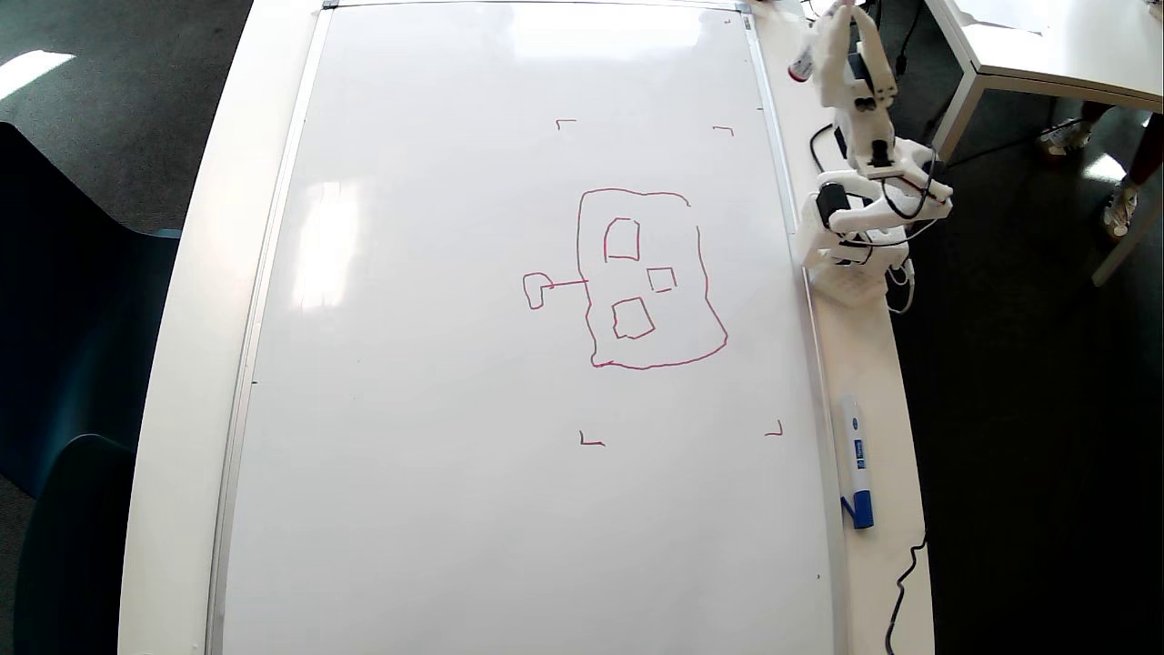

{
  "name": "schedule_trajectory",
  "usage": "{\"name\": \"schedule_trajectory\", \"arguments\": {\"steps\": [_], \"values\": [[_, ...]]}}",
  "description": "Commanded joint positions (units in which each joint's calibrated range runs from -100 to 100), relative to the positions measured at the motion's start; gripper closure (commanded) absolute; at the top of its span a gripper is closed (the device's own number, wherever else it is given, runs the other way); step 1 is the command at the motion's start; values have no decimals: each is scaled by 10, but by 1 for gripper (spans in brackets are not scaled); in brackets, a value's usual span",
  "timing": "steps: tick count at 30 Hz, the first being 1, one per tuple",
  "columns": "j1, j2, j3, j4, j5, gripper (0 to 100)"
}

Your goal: Draw on a whiteboard a robot head using a pen attached to the gripper

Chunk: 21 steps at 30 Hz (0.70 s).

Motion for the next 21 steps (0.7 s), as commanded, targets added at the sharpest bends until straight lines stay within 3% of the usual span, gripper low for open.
{"name": "schedule_trajectory", "arguments": {"steps": [1,9,21], "values": [[-8,-75,76,-74,-3,99],[-4,-131,249,-447,-3,99],[-4,-148,282,-495,-4,99]]}}
